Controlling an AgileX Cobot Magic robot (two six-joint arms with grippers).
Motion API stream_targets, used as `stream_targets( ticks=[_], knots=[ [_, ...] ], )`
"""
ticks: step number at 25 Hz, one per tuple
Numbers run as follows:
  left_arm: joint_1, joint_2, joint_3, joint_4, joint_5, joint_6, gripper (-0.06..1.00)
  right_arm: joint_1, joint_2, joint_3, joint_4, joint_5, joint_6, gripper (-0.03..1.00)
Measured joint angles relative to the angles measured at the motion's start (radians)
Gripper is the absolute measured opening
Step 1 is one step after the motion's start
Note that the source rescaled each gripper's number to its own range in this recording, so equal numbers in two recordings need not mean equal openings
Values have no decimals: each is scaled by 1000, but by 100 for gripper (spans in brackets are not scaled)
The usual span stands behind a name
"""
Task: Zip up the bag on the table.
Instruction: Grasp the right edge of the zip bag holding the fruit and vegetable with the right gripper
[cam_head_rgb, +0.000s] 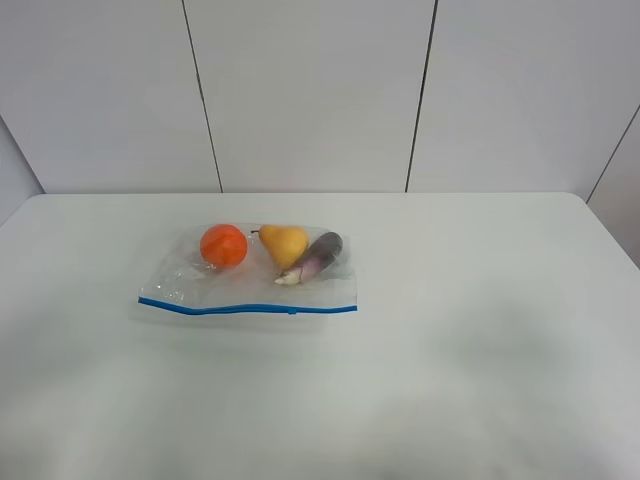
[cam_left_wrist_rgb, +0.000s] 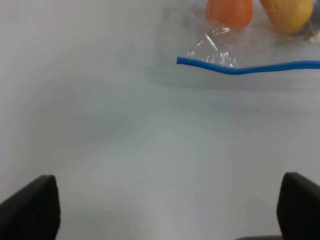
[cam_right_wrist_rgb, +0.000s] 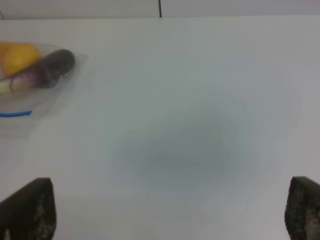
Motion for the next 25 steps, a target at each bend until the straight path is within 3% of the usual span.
stream_targets(
  ticks=[13, 19, 25],
  knots=[
    [0, 0, 0, 0, 1, 0, 100, 0, 24, -20, 1, 4, 0, 100],
    [0, 0, 0, 0, 1, 0, 100, 0, 331, -220, 10, -10, 0, 100],
    [0, 0, 0, 0, 1, 0, 100, 0, 717, -430, 97, -22, 0, 100]
  ],
)
